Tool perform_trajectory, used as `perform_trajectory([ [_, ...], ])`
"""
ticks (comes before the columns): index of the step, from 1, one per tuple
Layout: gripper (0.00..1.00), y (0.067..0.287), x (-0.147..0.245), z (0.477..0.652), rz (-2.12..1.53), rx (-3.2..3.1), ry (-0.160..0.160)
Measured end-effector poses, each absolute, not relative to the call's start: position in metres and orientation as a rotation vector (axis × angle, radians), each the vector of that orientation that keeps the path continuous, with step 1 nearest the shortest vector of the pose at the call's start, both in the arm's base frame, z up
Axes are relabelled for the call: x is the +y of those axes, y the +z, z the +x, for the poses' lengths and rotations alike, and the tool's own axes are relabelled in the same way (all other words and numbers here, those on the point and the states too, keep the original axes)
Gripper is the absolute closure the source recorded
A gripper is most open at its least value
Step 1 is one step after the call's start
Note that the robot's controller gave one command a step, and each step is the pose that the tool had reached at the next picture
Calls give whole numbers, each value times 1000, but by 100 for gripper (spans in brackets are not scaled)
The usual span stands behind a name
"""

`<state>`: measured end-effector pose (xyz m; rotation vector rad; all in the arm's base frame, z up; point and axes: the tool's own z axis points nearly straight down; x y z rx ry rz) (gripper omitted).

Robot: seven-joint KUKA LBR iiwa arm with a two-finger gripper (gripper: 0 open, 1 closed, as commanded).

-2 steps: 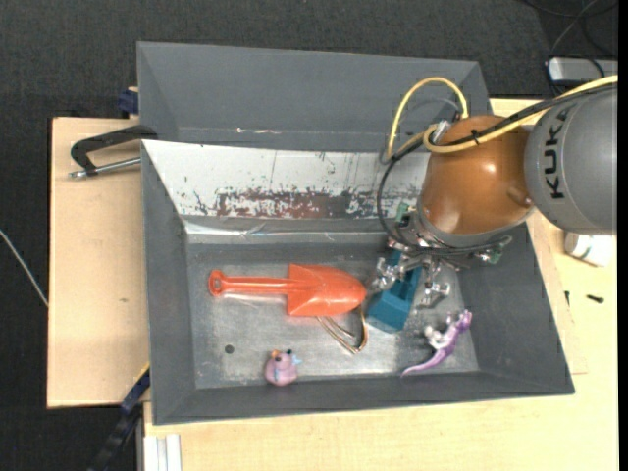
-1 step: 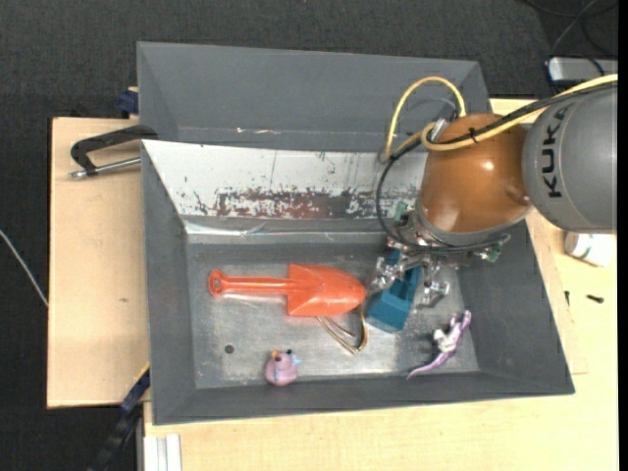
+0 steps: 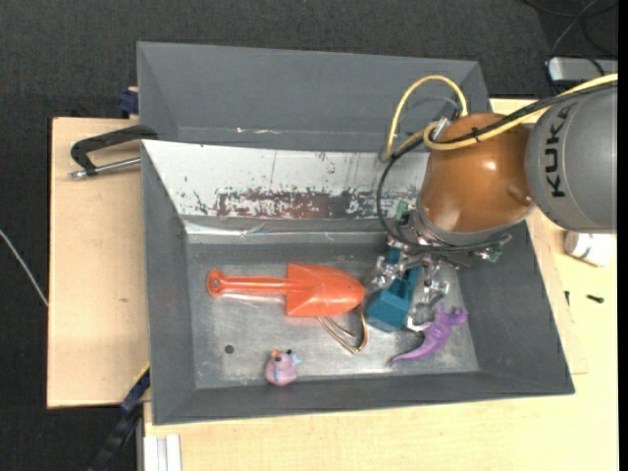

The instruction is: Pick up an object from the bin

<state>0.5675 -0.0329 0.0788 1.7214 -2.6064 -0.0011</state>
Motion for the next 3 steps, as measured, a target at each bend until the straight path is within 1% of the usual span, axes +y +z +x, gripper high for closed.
perform_trajectory([
  [1, 100, 96, -30, 566, 1728, -2615, -9],
  [2, 100, 116, -30, 567, 1731, -2621, -5],
  [3, 100, 125, -30, 568, 1733, -2626, 2],
])
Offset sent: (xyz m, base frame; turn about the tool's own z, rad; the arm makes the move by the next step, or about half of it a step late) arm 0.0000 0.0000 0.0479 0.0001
